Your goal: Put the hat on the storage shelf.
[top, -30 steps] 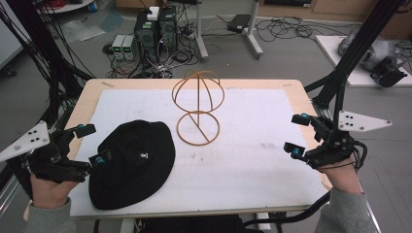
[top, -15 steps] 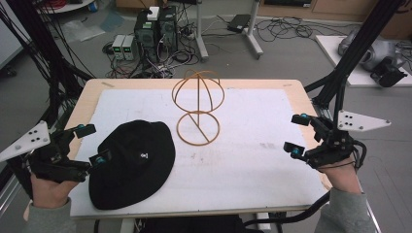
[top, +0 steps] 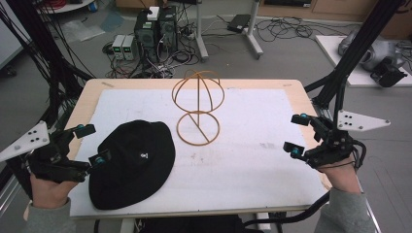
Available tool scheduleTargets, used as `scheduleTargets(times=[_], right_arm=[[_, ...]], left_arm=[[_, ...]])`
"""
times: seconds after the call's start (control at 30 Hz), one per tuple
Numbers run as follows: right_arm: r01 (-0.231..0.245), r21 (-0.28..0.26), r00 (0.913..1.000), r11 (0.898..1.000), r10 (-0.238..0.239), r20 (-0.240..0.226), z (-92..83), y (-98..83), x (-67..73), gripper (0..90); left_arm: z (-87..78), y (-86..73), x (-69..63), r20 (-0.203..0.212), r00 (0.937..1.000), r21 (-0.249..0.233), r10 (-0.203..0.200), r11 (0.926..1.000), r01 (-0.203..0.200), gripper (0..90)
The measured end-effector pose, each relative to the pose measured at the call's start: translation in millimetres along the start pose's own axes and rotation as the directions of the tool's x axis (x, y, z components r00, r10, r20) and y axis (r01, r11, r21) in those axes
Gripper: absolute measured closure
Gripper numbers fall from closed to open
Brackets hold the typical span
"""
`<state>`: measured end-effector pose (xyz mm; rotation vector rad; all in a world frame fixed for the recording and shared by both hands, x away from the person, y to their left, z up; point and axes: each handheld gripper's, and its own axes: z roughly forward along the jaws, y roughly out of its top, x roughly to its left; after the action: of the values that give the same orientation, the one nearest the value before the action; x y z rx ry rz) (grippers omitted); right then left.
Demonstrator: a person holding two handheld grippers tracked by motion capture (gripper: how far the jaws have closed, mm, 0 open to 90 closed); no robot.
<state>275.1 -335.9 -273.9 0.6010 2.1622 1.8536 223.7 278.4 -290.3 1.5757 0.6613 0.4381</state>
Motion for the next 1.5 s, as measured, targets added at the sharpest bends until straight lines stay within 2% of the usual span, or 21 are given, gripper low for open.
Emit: scheduleTargets(times=[0.3, 1.5], right_arm=[[0.002, 0.005, 1.0000, 1.000, -0.002, -0.001, 3.4, 0.0, -1.0, 3.3], [0.000, 0.006, 1.0000, 1.000, 0.000, 0.008, 2.8, -0.7, -0.3, 3.3]], left_arm=[[-3.3, -0.7, -0.2, -0.011, 0.9999, 0.001, -0.003, 1.0000, 0.003, 2.6], [-4.1, 0.8, 0.7, -0.003, 1.0000, -0.010, -0.003, 1.0000, 0.003, 2.6]])
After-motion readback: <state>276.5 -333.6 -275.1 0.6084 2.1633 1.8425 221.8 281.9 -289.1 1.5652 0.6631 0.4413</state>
